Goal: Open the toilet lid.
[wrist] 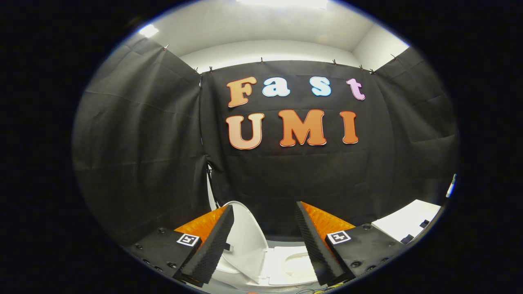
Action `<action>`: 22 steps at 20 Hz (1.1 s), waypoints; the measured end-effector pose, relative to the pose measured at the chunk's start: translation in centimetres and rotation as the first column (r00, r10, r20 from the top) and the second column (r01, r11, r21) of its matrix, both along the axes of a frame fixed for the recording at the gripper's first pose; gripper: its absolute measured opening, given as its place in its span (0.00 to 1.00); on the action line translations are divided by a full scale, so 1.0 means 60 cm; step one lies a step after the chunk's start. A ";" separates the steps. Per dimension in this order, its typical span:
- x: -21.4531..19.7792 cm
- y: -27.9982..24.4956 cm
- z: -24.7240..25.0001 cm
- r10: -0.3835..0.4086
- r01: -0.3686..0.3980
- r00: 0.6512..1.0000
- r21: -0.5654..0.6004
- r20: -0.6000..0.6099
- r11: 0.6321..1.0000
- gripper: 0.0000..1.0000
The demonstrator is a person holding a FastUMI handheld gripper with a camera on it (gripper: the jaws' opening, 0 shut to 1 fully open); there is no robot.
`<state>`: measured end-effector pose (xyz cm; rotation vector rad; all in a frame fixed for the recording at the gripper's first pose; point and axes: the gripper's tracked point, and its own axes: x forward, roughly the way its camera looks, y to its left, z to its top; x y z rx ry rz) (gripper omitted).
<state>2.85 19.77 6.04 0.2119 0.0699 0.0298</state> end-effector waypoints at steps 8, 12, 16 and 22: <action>0.006 -0.010 -0.017 -0.013 0.013 1.000 0.016 -0.017 1.000 0.98; 0.007 -0.015 -0.013 -0.014 0.014 1.000 0.044 -0.003 0.999 0.98; 0.010 -0.018 -0.016 -0.020 0.020 1.000 0.063 -0.001 0.998 0.98; 0.015 -0.020 -0.007 -0.013 0.012 1.000 0.048 0.009 0.999 0.97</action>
